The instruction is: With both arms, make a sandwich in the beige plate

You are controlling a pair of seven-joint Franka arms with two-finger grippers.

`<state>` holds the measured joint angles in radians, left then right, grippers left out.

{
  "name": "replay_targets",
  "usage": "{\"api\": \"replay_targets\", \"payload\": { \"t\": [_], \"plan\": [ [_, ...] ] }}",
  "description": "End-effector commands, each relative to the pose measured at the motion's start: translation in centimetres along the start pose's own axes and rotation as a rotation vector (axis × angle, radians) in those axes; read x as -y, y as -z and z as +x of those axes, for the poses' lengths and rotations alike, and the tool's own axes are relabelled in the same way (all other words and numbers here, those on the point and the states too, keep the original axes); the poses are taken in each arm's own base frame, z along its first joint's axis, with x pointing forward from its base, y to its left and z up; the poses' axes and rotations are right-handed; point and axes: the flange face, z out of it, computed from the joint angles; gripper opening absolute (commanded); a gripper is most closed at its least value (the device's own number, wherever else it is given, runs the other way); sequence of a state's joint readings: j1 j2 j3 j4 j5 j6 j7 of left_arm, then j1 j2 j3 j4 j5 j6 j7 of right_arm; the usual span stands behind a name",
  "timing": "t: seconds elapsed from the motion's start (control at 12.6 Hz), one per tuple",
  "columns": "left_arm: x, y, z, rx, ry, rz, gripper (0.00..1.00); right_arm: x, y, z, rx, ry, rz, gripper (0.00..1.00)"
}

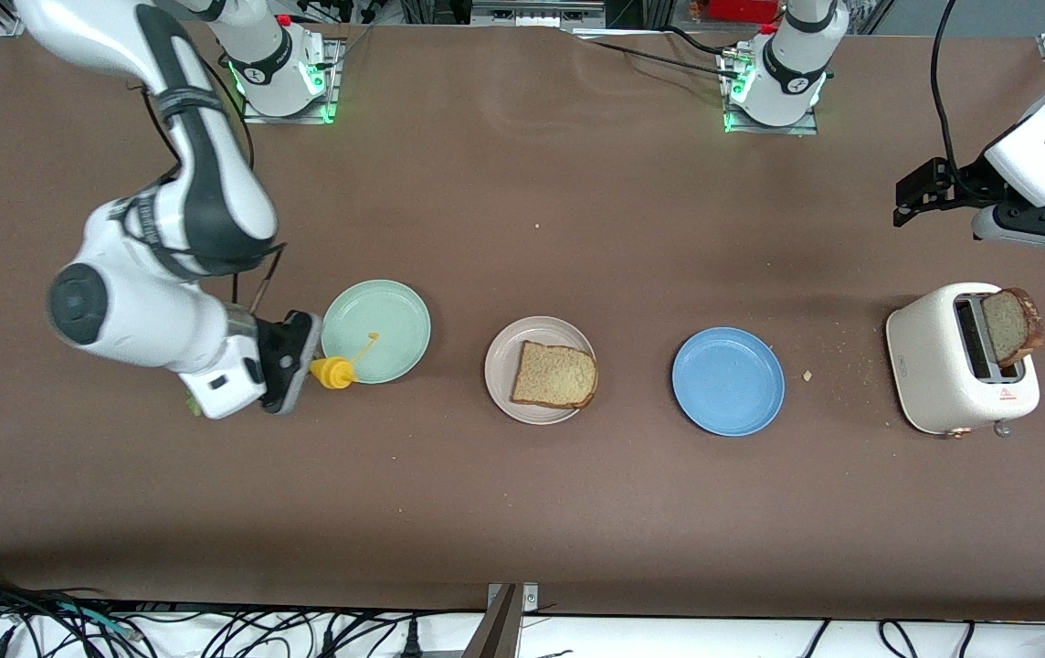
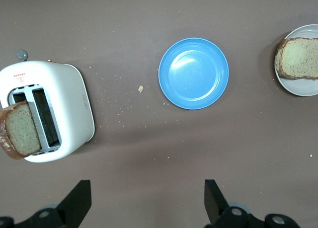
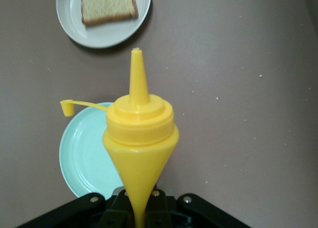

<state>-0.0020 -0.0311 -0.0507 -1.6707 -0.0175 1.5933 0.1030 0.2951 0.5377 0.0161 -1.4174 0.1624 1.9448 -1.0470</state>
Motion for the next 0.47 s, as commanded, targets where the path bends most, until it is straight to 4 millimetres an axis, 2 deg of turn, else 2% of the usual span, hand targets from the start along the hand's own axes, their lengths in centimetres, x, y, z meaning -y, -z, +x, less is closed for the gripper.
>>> {"api": "replay_targets", "payload": {
  "t": [0.0,0.24,0.4],
  "plan": [
    [0.0,0.2,-0.3,0.004,-0.007,0.011,1.00,3.3,0.0,4.9,0.112,0.057,-0.094,0.01],
    [0.0,0.2,-0.3,0.004,-0.007,0.011,1.00,7.5,-2.5,9.8,0.246,0.173,-0.169,0.01],
    [0.0,0.2,-0.3,0.004,-0.007,0.011,1.00,9.8,-4.0,11.9,0.329,0.233,-0.216,0.01]
  ]
}}
